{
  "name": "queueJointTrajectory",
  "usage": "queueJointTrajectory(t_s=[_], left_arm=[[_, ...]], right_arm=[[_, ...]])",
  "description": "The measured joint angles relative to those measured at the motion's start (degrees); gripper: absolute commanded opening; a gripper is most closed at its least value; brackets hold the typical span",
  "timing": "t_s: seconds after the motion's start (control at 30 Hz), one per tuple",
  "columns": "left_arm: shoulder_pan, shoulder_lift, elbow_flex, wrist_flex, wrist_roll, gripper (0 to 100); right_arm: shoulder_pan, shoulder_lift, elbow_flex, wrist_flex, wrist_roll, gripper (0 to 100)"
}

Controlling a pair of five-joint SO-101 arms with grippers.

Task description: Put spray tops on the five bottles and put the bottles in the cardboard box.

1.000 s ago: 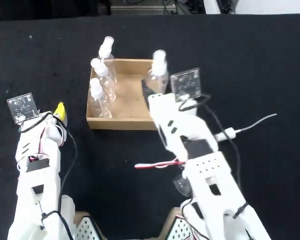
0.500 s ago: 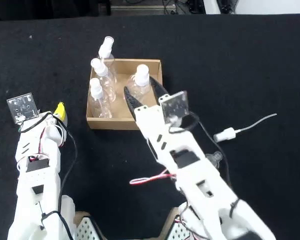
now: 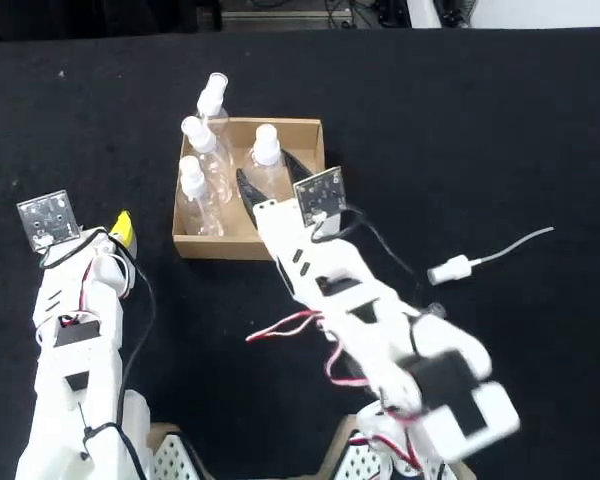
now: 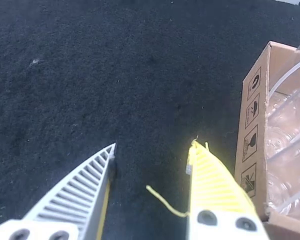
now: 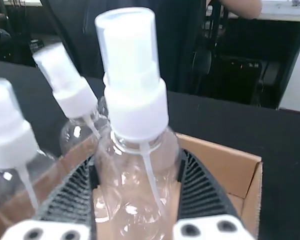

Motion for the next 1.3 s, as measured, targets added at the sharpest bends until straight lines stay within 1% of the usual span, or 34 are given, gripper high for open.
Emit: queueJointTrajectory(t_s=[0.23,0.4,0.5,0.7,0.8,0.87,1.07,1.23,1.3], left_arm=[[0.00,0.00,0.00,0.00,0.00,20],[0.00,0.00,0.00,0.00,0.00,20],[0.00,0.00,0.00,0.00,0.00,20],[0.00,0.00,0.00,0.00,0.00,20],[0.00,0.00,0.00,0.00,0.00,20],[0.00,0.00,0.00,0.00,0.00,20],[0.00,0.00,0.00,0.00,0.00,20],[0.00,0.00,0.00,0.00,0.00,20],[0.00,0.00,0.00,0.00,0.00,20]], right_arm=[[0.00,8.88,-5.36,-1.85,0.70,2.8],[0.00,11.96,-6.86,-1.85,8.26,3.0],[0.00,12.31,-6.86,-1.93,10.02,3.2],[0.00,12.31,-6.86,-1.93,10.11,3.3],[0.00,12.31,-7.30,-1.49,8.18,3.3],[0.00,12.31,-8.79,1.58,7.38,3.3],[0.00,11.08,-15.30,15.74,4.66,3.3],[0.00,9.85,-15.47,18.46,3.96,3.4],[0.00,9.85,-15.47,18.64,3.96,5.1]])
